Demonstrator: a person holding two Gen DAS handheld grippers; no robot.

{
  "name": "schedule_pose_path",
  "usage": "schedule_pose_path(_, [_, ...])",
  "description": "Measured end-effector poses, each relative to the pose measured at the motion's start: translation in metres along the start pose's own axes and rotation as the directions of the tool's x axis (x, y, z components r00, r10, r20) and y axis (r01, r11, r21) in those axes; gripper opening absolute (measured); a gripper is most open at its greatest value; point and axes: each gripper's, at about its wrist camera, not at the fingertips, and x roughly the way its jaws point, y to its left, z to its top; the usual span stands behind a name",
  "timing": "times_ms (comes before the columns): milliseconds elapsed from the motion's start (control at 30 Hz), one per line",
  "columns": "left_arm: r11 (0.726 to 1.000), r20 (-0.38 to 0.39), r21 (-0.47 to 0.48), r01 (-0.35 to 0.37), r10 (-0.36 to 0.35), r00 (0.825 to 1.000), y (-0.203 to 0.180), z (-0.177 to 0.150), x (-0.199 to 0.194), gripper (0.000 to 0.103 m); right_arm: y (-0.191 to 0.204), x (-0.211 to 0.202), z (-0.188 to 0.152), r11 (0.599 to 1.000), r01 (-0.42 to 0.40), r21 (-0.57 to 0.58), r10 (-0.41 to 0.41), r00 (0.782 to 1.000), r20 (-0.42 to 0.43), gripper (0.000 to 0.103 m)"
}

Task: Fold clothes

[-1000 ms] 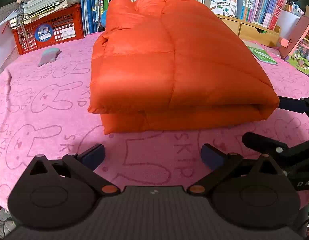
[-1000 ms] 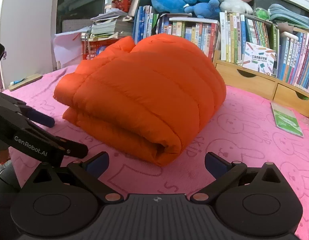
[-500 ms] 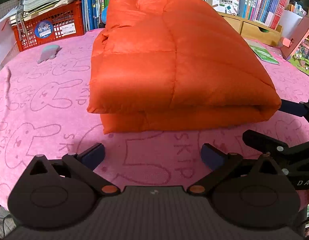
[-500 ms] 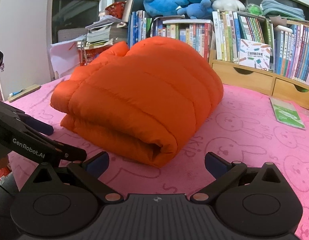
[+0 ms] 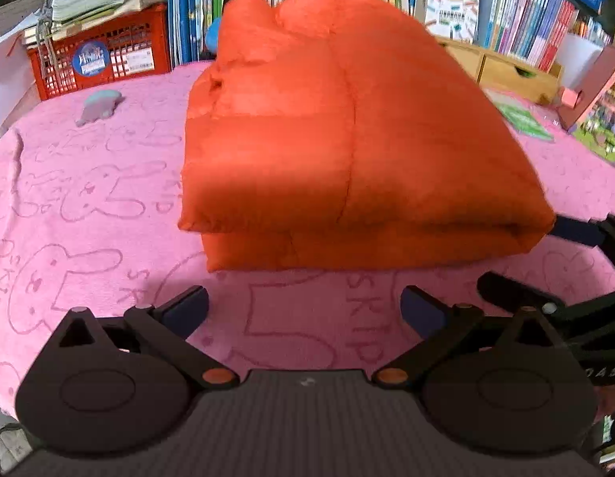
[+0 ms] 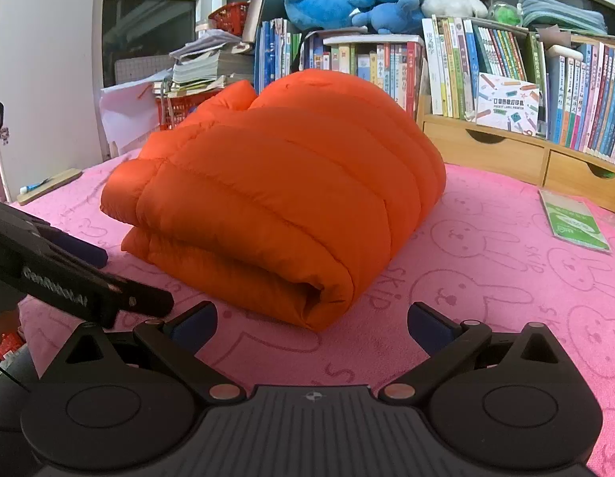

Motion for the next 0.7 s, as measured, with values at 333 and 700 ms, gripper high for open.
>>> schedule_pose_path(333, [0.998,0.035,0.056,-0.039,0.037,0.999,-0.006,0.003,-0.004,0.103,0.005,0.002,0.001,0.999,-0.011,-0.040,0.011,1.000,-0.008,0.103])
schedule_pose_path(700, [0.998,0.039,0.043,-0.055,0.053,0.998,0.001,0.000,-0.003,0.103,0.010,0.005,0.010,0.998,-0.040,-0.053,0.041,0.999,0.013,0.103])
